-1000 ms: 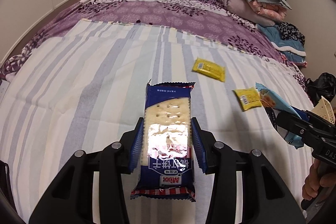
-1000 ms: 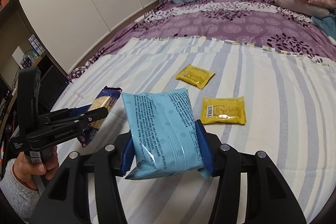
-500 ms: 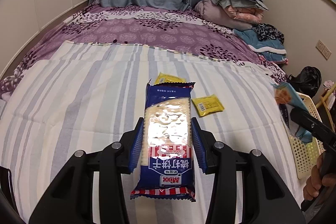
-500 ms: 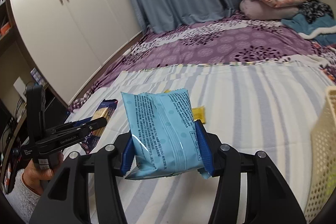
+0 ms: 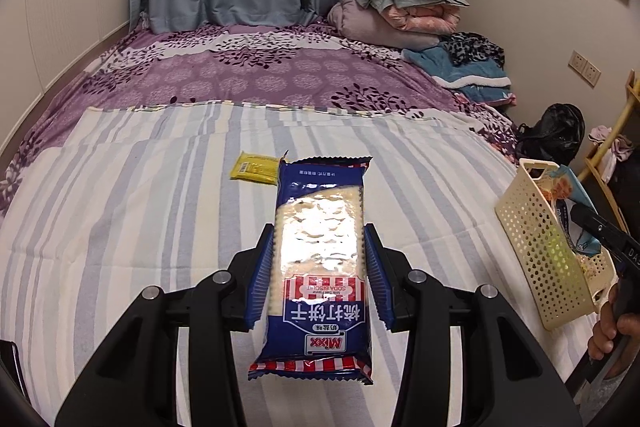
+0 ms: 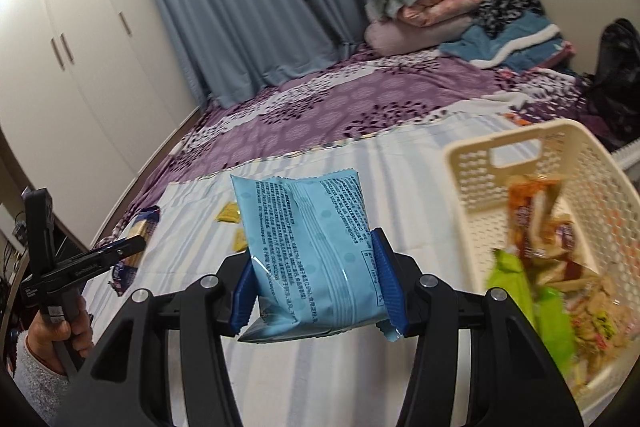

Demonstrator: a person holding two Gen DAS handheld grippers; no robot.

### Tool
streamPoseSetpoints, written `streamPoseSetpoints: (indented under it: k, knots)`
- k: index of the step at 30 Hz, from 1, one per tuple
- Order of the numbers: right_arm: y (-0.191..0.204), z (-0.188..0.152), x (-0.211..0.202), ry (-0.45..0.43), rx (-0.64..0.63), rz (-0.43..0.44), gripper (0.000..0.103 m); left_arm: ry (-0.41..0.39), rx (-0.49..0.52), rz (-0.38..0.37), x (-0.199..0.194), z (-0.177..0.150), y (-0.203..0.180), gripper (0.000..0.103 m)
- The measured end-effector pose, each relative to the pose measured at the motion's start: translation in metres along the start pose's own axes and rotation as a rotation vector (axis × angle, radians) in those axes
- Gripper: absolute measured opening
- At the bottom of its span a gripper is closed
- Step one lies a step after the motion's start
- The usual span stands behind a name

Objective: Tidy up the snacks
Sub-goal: 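Carry the light-blue packet toward the basket with the right gripper while the left holds the crackers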

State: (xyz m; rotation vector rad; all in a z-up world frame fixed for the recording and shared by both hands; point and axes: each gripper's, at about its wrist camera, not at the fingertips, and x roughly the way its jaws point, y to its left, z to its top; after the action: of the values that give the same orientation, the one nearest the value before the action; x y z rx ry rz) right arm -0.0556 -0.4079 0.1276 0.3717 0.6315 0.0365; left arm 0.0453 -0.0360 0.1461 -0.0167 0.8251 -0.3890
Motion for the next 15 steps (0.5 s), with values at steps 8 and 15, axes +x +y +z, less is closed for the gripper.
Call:
streamPoseSetpoints:
  k: [8,15]
  knots:
    - [-0.064,-0.011,-0.039,-0.040,0.075,-0.153,0.052,0.006,0.042,-0.036,0.001,0.007,-0.030,0.044]
    - [-0.106,-0.026,-0.053,-0.038,0.125,-0.257,0.052,0.009,0.095,-0.062,0.003,0.010,-0.061,0.044]
